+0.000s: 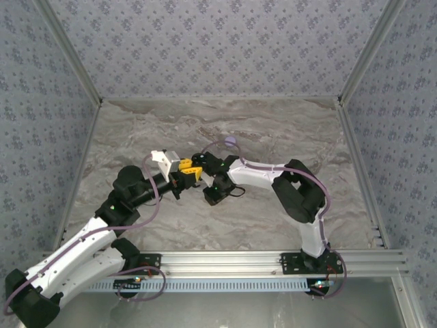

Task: Insert wireless bluetooth earbuds into charging case

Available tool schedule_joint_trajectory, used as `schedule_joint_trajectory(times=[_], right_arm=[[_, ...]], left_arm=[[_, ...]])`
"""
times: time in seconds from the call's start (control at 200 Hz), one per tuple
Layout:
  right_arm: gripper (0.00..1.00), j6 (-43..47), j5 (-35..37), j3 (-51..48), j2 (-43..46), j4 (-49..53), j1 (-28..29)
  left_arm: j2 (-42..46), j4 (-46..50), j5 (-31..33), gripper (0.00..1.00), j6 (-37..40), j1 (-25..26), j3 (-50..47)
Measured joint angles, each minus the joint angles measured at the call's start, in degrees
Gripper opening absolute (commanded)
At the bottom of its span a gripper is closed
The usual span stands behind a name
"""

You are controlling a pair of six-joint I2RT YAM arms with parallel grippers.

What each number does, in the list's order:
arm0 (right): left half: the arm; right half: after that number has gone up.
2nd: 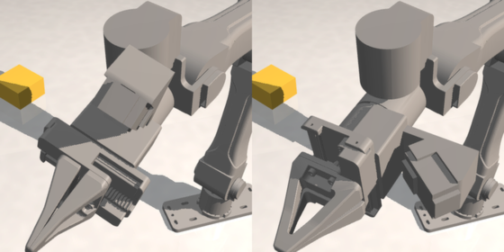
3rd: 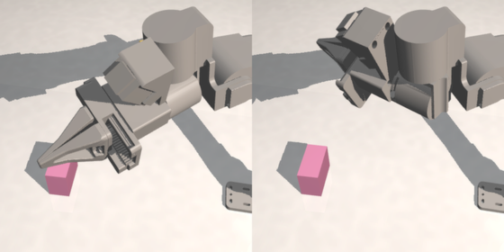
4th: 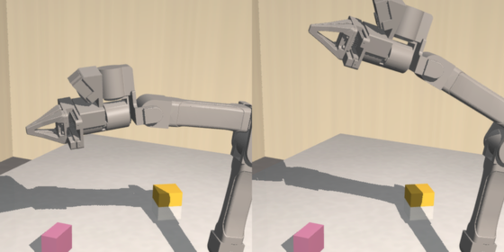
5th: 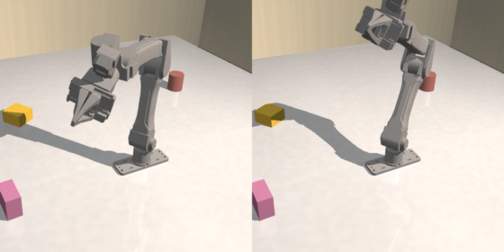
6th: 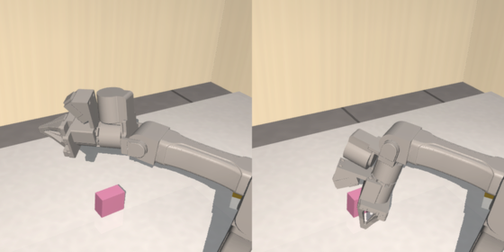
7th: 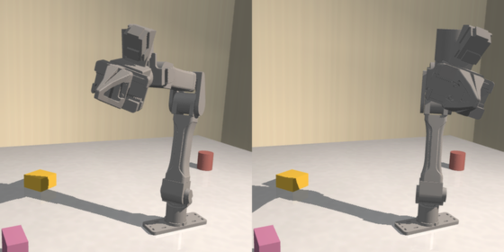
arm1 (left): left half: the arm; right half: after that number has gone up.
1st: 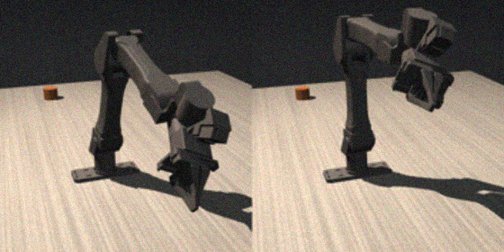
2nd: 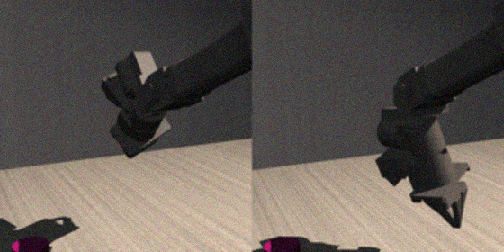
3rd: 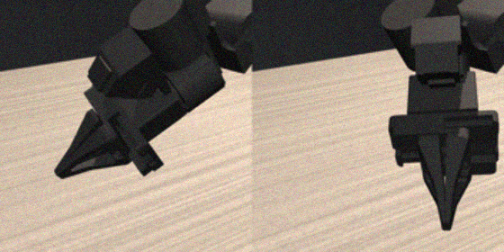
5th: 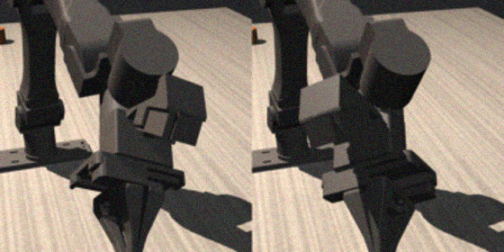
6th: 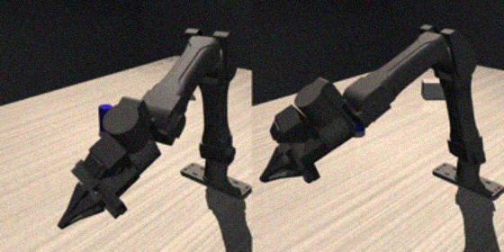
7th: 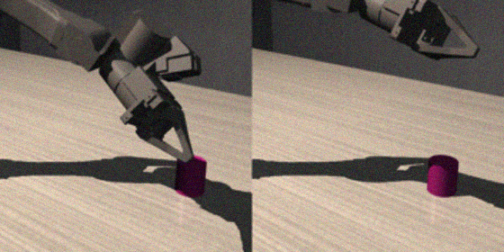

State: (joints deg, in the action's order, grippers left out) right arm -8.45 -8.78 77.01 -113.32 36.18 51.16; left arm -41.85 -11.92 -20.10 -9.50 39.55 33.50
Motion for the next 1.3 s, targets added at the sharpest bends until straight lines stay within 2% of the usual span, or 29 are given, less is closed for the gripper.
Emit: schedule_joint_trajectory(times=[0.155, 0.355, 0.54, 1.049, 1.299], right_arm=[[0.25, 0.2, 1.7, 0.5, -0.3, 0.5, 0.7], [0.15, -0.1, 5.4, 1.2, -0.9, 1.4, 1.6], [0.14, -1.4, 6.4, 0.1, -0.1, 0.3, 1.4], [0.14, -9.4, 9.3, -11.1, 7.8, -4.1, -8.5], [0.20, -10.9, 9.4, -12.4, 8.7, -4.9, -9.6]], left_arm=[[0.0, 0.0, 0.0, 0.22, 0.0, 0.0, 0.0], [0.0, 0.0, 0.0, 0.22, 0.0, 0.0, 0.0], [0.0, 0.1, 0.0, 0.22, 0.0, 0.0, 0.0], [-0.2, 0.2, 0.0, 0.22, 0.0, 0.0, 0.0], [-0.7, 0.2, 0.0, 0.22, 0.0, 0.0, 0.0]])
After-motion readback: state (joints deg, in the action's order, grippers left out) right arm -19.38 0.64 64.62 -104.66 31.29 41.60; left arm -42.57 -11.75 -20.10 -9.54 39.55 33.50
